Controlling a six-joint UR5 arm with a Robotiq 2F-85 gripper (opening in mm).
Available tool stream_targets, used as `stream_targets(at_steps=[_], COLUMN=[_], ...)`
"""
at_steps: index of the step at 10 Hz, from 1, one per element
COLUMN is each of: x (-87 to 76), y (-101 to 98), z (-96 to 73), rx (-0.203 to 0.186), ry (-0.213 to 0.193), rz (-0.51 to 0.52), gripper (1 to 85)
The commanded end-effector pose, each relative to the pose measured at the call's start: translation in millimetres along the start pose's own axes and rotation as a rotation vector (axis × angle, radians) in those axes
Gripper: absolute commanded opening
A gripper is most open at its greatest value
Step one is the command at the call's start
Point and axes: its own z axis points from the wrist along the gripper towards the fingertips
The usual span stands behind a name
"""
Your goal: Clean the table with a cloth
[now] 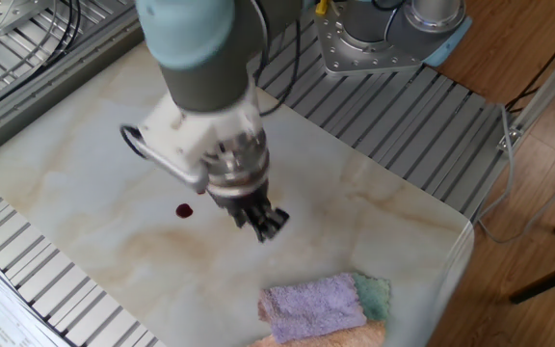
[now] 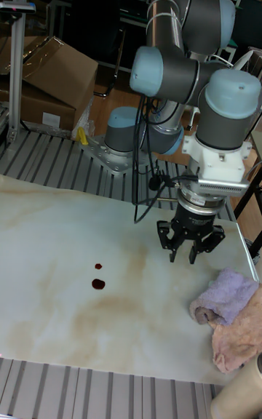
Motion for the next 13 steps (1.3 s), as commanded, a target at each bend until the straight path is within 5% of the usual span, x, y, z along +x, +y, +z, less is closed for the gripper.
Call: stream_targets(at_steps=[1,2,4,5,10,13], x=[4.5,3.2,-20.5,-29.6,-26.0,-39.5], y=[16.1,19.1,55.3,60.9,63.5,77.5], z=[10.2,10.3,28.8,34.5,33.6,46.0], rx=[-0.020,-0.035,-0.059,-0.030,-0.037,-0.032], ry=[0.038,0.030,-0.008,-0.020,0.000,-0.006], rz=[0.000,-0.004,0.051,0.076,0.164,0.246], gripper=[42.7,50.7,68.0,67.3,68.0,68.0])
